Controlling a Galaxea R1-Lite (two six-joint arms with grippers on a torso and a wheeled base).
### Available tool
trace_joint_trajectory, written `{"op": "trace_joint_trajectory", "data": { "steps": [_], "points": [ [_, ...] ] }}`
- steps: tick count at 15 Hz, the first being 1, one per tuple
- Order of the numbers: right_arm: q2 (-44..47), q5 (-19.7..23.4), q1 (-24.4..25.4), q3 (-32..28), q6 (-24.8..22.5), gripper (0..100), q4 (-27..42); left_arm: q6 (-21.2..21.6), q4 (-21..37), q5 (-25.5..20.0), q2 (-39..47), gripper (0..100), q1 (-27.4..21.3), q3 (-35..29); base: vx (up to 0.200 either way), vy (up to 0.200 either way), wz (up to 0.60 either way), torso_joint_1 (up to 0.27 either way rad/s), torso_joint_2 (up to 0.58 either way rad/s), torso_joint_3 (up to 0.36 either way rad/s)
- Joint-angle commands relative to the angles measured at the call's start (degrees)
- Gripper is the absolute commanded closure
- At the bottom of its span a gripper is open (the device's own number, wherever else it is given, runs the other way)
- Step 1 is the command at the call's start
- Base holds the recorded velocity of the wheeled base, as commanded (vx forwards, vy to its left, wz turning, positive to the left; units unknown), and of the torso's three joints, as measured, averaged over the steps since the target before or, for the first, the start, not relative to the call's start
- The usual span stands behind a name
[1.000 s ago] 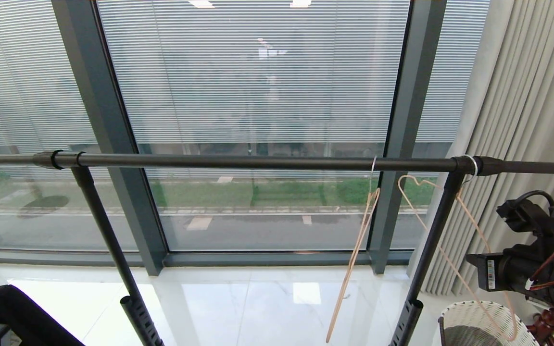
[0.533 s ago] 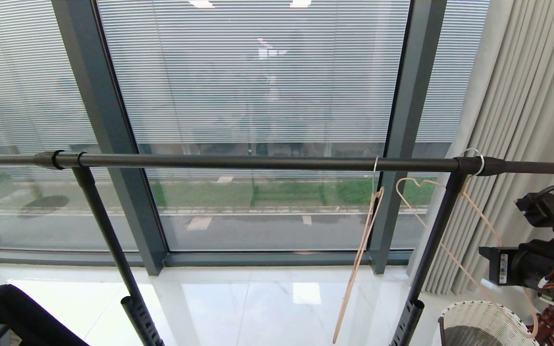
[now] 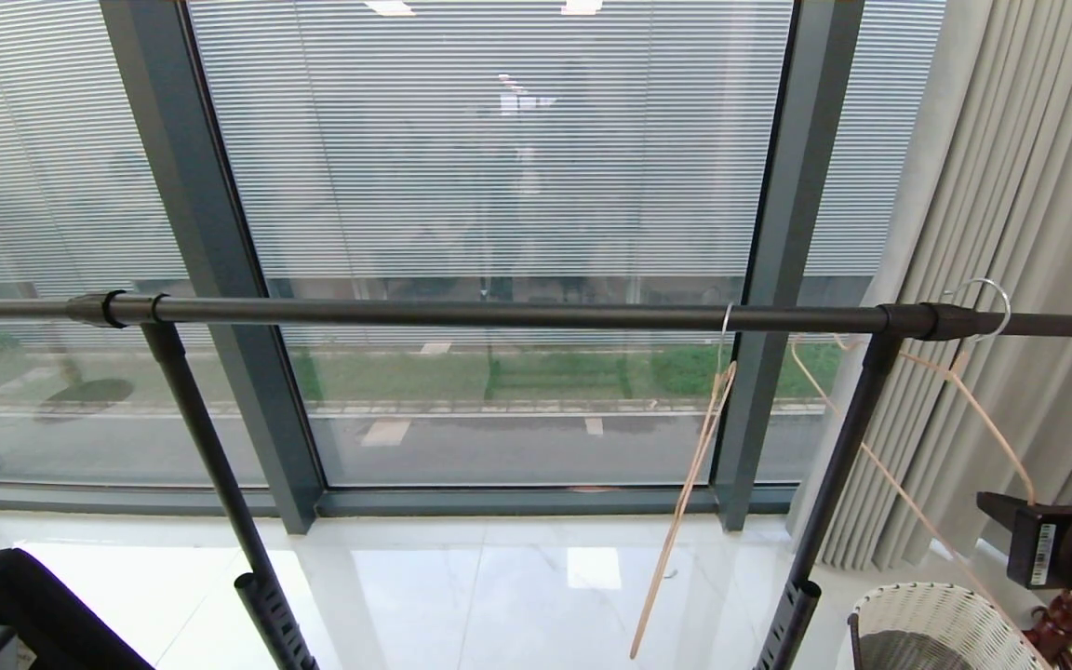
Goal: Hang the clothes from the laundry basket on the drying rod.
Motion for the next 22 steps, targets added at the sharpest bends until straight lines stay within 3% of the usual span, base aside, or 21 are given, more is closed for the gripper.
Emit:
{"op": "trace_joint_trajectory", "data": {
  "steps": [1,5,11,19,20,22],
  "points": [
    [-2.90,-0.17,-0.10,0.87,-0.10,100,0.02,0.01,-0.10,0.08,0.03,100,0.19,0.01,0.000,0.000,0.00,0.000,0.00,0.000],
    [-6.68,-2.89,-0.10,4.82,-0.27,100,0.11,1.33,-0.10,0.87,0.12,100,0.45,-0.60,0.000,0.000,0.00,0.000,0.00,0.000],
    [-13.27,-2.80,-0.10,9.57,-0.62,100,0.72,2.65,-0.10,1.14,-0.14,100,0.45,-0.96,-0.200,0.000,0.00,0.004,0.00,0.002],
    [-19.86,-2.37,-0.01,9.30,-3.35,100,4.94,2.65,-0.02,1.14,-0.23,100,0.19,-1.04,-0.175,0.000,0.00,-0.003,0.00,0.003],
    [-21.09,-1.40,0.25,8.87,-4.23,100,5.03,2.65,-0.02,1.14,-0.14,100,-0.25,-1.31,0.000,0.000,0.00,0.000,0.00,0.000],
    [-23.64,5.28,1.66,6.23,-6.34,100,8.90,2.47,-0.10,0.96,0.03,100,-4.30,-2.71,0.000,0.000,0.00,0.000,0.00,0.000]
  ]
}}
